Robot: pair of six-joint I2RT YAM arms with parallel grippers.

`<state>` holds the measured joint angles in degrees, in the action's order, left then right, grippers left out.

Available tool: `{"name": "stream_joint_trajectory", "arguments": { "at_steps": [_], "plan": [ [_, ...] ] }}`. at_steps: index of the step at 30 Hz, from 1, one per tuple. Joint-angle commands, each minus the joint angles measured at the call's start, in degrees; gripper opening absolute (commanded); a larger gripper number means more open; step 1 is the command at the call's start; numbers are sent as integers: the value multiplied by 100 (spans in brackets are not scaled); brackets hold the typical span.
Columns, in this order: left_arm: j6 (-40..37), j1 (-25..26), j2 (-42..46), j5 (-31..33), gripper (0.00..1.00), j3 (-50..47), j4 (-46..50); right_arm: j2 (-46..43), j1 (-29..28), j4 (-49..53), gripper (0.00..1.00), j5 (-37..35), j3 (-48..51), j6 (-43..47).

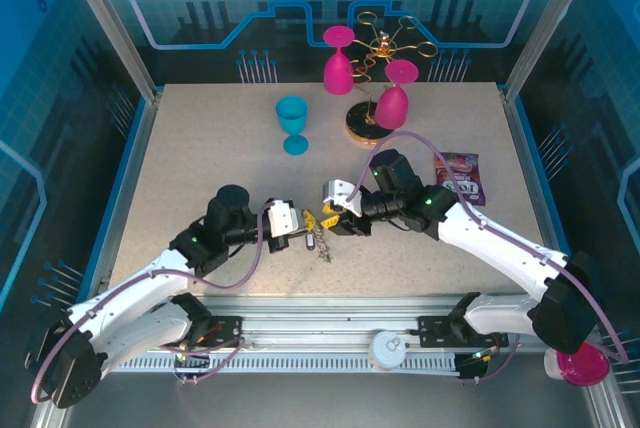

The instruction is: Put the keys on the keyring

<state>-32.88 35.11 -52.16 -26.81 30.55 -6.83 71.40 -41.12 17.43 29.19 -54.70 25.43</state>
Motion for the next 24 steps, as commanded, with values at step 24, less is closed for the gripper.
{"name": "stream_joint_trajectory", "arguments": {
  "at_steps": [24],
  "plan": [
    [1299, -12, 66, -243, 0, -690, -2688, -56, 187, -1096, 22, 780, 335, -634]
  ]
}}
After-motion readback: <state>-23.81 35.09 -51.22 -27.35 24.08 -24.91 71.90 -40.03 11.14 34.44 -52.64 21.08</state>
